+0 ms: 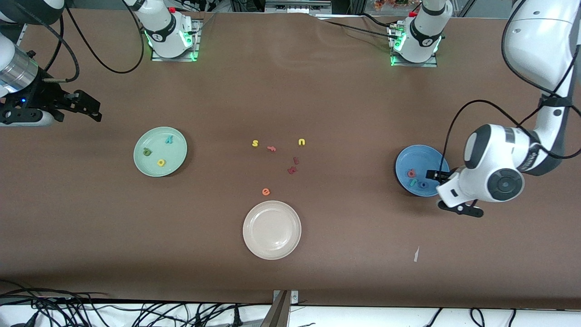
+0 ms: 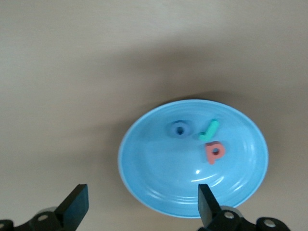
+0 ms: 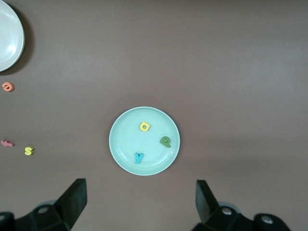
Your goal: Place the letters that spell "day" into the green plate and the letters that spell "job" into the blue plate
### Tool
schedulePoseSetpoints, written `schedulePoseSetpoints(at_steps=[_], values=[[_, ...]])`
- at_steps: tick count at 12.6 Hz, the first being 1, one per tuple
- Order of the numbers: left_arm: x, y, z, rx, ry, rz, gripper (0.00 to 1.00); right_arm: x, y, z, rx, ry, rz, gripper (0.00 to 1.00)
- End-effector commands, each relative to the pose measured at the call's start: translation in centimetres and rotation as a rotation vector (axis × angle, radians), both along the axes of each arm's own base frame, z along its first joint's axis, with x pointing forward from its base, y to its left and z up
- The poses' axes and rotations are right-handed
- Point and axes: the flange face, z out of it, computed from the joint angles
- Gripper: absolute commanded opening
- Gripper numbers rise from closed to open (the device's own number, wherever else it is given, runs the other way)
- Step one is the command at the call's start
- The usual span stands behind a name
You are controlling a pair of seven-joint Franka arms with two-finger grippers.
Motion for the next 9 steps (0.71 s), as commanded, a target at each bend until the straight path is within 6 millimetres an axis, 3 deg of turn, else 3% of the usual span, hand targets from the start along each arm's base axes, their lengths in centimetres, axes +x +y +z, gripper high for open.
schedulePoseSetpoints(at_steps=[1, 2, 6, 9], values=[[-0.9, 2.0, 5.4, 0.035, -0.013, 0.067, 1.00, -0.3, 0.0, 0.1, -0.003, -0.010, -0.009, 1.00], [-1.1, 3.2, 6.6, 0.029, -0.024, 0.131, 1.00, -0.3, 0.0, 0.1, -0.003, -0.010, -0.009, 1.00], [-2.6, 6.6, 14.4, 0.006, -0.113, 0.217, 1.00, -0.3, -0.2, 0.0, -0.003, -0.010, -0.012, 1.00], [-2.3, 6.1, 17.9, -0.043, -0.146, 0.276, 1.00, -0.3, -0.1, 0.0, -0.003, -0.008, -0.011, 1.00]])
